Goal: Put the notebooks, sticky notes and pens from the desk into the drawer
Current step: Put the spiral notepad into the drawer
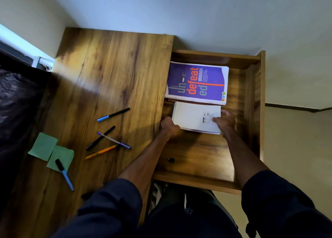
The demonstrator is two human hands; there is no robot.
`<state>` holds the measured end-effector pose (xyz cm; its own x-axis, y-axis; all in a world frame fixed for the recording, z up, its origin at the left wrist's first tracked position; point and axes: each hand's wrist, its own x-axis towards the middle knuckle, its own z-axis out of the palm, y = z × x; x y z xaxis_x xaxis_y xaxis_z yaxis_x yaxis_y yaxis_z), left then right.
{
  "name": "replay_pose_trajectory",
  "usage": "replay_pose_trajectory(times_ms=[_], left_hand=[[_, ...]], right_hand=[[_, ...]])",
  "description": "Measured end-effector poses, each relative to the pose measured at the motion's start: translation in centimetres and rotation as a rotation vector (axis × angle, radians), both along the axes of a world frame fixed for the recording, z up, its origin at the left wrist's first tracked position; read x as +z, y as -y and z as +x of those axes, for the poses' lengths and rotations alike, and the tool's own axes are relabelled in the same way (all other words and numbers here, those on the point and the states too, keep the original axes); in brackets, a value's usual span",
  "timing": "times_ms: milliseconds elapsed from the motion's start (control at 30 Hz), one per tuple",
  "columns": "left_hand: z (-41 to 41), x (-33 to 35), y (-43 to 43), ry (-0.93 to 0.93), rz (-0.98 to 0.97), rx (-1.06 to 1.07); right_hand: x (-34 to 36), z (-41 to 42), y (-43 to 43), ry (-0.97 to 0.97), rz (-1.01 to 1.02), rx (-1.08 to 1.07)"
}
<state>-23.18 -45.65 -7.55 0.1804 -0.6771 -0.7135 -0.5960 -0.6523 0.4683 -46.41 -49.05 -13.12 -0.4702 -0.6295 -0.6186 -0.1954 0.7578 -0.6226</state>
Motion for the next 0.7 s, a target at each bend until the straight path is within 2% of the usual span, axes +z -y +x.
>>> replay_pose_trajectory(times_ms=[233,400,700], left_hand=[[0.1,-1.6,0.3,-0.031,0.056,0.034],[-0.1,-2.1,0.2,0.02,0.029,0.01],[0.0,-3.2,0.0,0.059,-0.021,-0.1]], right_hand=[[-0.3,0.8,0.0,-0.211,-0.024,0.136],[0.2,1.4,-0.1,-0.315,-0.022,0.207],[-0.6,1.7,-1.9,-0.366,0.049,0.26]])
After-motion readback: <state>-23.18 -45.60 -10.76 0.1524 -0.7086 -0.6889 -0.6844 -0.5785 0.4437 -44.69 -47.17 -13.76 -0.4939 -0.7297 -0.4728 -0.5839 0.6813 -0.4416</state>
